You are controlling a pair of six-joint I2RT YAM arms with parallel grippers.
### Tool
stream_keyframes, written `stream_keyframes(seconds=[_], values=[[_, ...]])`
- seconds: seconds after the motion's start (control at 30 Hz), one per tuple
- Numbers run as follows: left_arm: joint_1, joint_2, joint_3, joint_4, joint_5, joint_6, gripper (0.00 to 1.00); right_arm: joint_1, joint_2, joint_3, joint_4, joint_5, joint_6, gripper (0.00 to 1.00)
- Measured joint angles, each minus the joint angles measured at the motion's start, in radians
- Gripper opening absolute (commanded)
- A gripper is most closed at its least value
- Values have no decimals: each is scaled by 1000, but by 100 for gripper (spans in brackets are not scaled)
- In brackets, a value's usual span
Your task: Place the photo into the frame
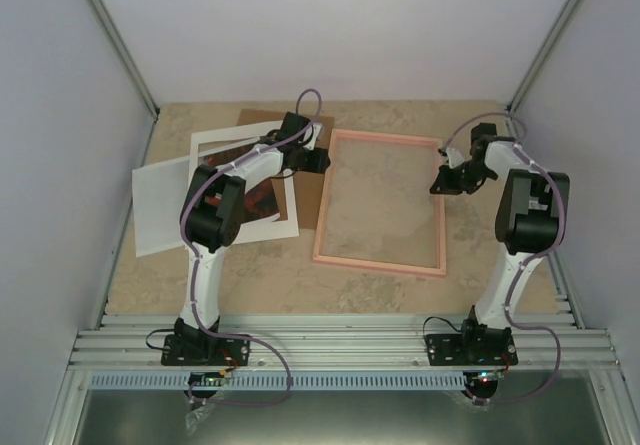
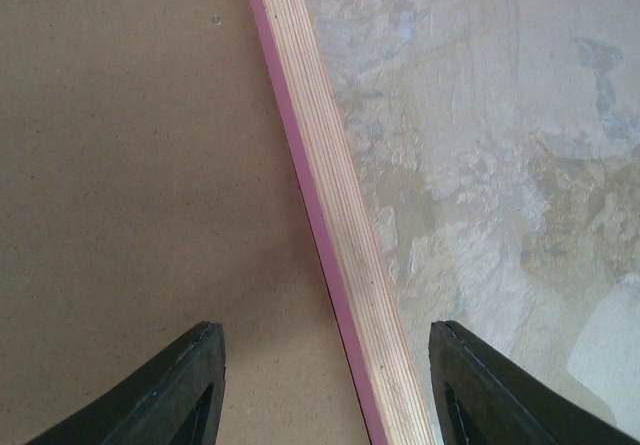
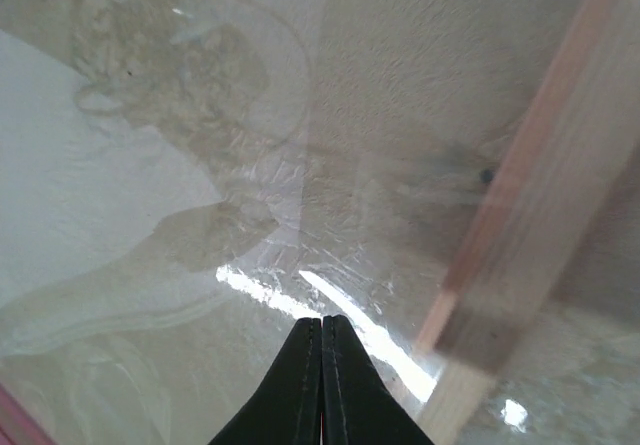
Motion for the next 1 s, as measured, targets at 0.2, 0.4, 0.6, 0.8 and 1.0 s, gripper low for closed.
stream_keyframes(seconds=[0.2,0.4,0.6,0.8,1.0], values=[[0,0,-10,5,-6,0,58,37,38,-43,61,36,21,3],[0,0,-13,5,-15,0,59,44,49,-43,94,32,36,6],[0,0,-13,5,-18,5,59,42,48,-27,72,-21,17,11],[0,0,-26,11,-23,26,59,24,-8,-16,-14,-24,-97,11],[0,-1,-39,13,-23,37,59,19,-120,-86,-73,21,-251,9]])
